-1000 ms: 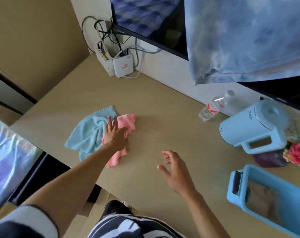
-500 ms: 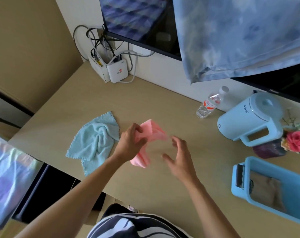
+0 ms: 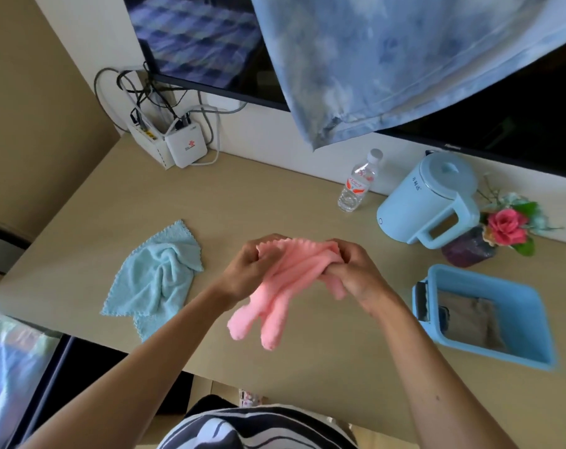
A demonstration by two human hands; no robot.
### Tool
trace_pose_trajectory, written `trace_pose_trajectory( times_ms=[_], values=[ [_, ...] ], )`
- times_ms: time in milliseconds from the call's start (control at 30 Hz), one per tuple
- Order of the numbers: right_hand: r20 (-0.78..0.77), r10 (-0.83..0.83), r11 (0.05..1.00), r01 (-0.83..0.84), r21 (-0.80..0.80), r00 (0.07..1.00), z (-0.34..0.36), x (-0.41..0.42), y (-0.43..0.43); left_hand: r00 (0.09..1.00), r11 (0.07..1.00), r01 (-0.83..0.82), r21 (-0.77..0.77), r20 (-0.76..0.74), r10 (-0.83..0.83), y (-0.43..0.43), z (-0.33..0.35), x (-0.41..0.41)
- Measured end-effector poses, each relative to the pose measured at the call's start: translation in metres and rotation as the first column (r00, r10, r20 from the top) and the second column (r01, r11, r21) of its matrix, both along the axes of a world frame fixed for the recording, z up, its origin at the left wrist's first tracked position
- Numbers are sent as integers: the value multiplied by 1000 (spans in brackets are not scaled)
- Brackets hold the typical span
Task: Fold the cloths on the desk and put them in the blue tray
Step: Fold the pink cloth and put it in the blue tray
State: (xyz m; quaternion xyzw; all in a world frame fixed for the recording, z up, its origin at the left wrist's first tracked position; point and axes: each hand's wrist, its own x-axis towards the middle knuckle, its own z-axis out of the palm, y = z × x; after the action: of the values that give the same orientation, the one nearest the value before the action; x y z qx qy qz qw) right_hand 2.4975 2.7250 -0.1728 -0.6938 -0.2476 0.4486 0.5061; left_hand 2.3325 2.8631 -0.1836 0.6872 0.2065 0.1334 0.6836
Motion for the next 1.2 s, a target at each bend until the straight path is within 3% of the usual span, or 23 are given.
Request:
trace_pose_trajectory(
  times_ms=[67, 167, 233, 333, 500, 667, 767, 867, 933, 1033, 1200],
  values=[
    [64, -50, 996, 54, -65, 997, -4, 6, -5, 998, 988, -46, 149, -42, 52, 5, -6, 8],
    [346, 43, 966, 50, -255, 937, -16, 24, -13, 990, 944, -72, 321, -95, 108, 18, -8, 19],
    [452, 65, 953, 79, -293, 890, -19, 34, -16, 983, 902, -59, 428, -135, 128, 29, -6, 25],
    [588, 31, 954, 151, -258, 808, -14, 43, -17, 974, 847, -48, 529, -162, 156, 40, 0, 34],
    [747, -84, 967, 235, -99, 659, 1, 50, -18, 983, 759, -109, 642, -42, 177, 52, 19, 39],
    [828, -88, 991, 136, 15, 554, 13, 39, -26, 993, 679, -121, 724, 90, 80, 50, 34, 21],
    [771, 162, 978, 4, -209, 616, -9, 26, -39, 999, 682, 4, 731, 27, -35, 47, 9, -4],
    [604, 438, 863, -125, -489, 665, -45, 2, -50, 980, 710, 194, 677, -166, -109, 40, -43, -33],
    [471, 552, 780, -227, -583, 688, -69, -14, -56, 939, 711, 312, 631, -316, -132, 35, -78, -51],
    [269, 651, 662, -358, -658, 710, -95, -30, -66, 868, 741, 433, 513, -457, -191, 25, -109, -69],
    [109, 691, 553, -425, -717, 714, -115, -22, -73, 828, 755, 471, 456, -524, -200, 24, -128, -69]
  ],
)
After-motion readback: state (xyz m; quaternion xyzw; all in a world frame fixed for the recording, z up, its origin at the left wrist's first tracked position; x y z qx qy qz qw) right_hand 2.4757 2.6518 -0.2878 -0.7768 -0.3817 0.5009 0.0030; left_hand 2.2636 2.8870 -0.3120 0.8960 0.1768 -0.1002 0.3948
